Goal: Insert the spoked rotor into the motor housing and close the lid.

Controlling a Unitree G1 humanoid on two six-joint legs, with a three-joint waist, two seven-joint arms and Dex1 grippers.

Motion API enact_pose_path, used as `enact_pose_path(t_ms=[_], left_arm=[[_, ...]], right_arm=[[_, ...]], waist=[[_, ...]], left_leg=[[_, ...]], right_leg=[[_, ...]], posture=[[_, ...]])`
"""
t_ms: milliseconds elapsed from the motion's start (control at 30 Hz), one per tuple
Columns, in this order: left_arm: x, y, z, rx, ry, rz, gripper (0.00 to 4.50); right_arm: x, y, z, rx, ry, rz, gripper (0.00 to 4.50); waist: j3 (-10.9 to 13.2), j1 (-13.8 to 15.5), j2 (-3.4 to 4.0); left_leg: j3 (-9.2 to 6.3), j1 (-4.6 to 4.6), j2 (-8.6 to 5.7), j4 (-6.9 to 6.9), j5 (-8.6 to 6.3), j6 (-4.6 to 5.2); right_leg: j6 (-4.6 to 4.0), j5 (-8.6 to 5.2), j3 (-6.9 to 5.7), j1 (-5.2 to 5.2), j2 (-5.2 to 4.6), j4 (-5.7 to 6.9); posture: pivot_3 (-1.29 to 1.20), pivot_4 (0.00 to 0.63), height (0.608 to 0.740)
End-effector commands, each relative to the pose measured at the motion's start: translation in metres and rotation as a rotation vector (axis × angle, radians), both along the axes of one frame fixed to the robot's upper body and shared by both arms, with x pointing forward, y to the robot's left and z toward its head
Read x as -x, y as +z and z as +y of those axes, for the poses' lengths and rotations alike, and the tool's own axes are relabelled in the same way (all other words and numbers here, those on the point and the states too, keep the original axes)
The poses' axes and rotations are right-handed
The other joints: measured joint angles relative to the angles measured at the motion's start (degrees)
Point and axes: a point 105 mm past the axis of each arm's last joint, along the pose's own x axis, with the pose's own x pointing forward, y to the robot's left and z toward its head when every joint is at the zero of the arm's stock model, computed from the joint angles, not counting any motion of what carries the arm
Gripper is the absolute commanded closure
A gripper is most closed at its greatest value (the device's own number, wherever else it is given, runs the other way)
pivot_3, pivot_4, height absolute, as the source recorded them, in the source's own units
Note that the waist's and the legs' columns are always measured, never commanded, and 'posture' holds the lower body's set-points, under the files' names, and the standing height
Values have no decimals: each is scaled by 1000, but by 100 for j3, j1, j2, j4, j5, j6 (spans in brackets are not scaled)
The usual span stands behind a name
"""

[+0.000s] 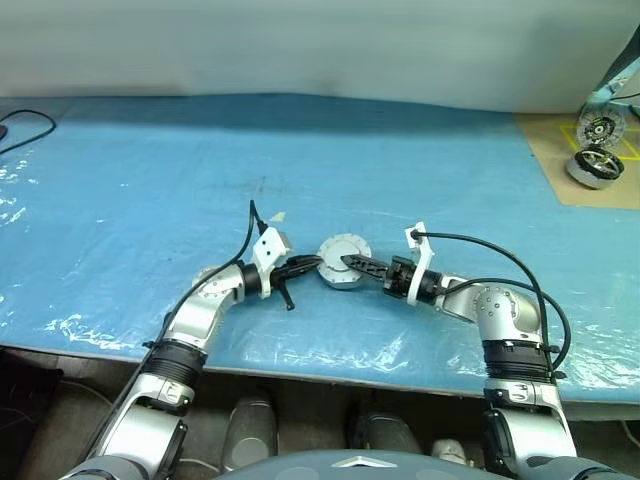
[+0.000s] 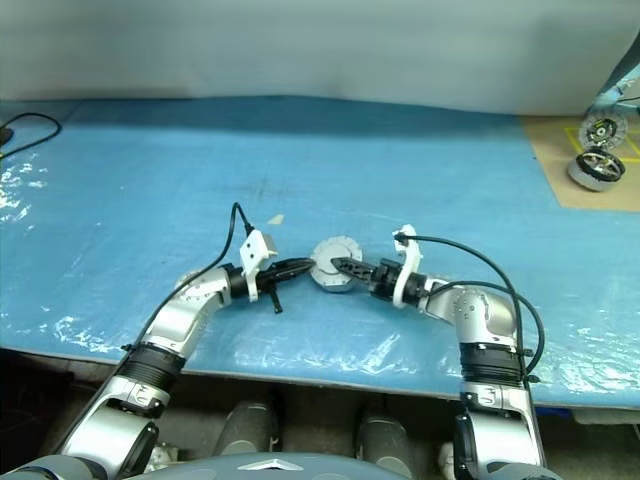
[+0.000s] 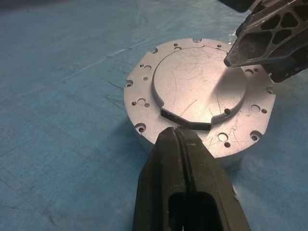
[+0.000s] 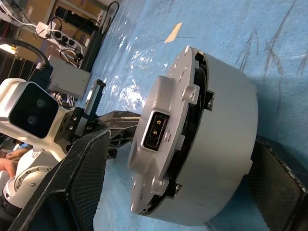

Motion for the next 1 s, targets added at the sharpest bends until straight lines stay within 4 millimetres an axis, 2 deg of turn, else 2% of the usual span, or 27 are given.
enact_pose_path(t_ms=[33, 100, 167, 267, 433, 567, 733, 833, 1000], left_arm=[[4, -12, 0, -34, -16, 37, 4500], [4, -12, 0, -35, -15, 37, 4500], [4, -12, 0, -33, -14, 36, 4500], [2, -10, 0, -15, -8, 34, 4500], [7, 9, 3, 80, -29, 42, 4500], [15, 56, 14, 243, -27, 10, 4500], [28, 90, 19, 287, -26, 18, 4500], [31, 95, 21, 301, -9, 45, 4500], [29, 82, 33, 310, 64, 123, 4500]], right_arm=[[-3, 15, 10, -42, 16, -54, 1087], [-3, 15, 13, -56, 18, -50, 1788], [-3, 14, 16, -61, 21, -44, 2097], [-3, 12, 19, -60, 23, -31, 2097], [-2, 8, 21, -50, 32, -17, 2097], [0, 0, 23, -38, 45, 56, 2097], [-3, 6, 22, -128, 24, 98, 2097], [-7, 17, 21, -229, 5, 117, 2097], [-20, 45, 16, -427, -42, 124, 2097]], waist=[[0, -2, 0], [0, -1, 0], [0, -1, 0], [0, -10, 1], [0, -37, 1], [2, -70, -2], [4, -61, 1], [7, -55, 6], [38, -59, 39]], left_leg=[[0, 1, 1, 0, 0, 0], [0, 1, 2, -1, 0, 0], [0, 1, 1, 1, 0, 0], [0, 3, 1, 3, 1, -1], [0, 3, 2, 3, 3, -4], [-1, -8, 6, 0, 3, -4], [1, -15, 7, -3, 3, -5], [2, -16, 5, -1, 3, -5], [6, -19, 5, 1, 4, -4]], right_leg=[[0, 0, 0, 0, 0, 0], [0, 0, -1, -1, 1, 1], [0, 0, -1, 0, 0, 1], [0, 0, -1, 1, -1, 3], [0, 1, -1, 0, 0, 6], [-2, 1, 0, -13, 5, 6], [-5, 0, -5, -20, 8, 6], [-5, 0, -2, -19, 7, 4], [-6, 0, -1, -22, 7, 7]], posture=[[0, 150, 740], [0, 150, 740], [0, 150, 740], [0, 150, 740], [0, 150, 740], [0, 150, 740], [0, 150, 740], [0, 150, 740], [0, 150, 740]])
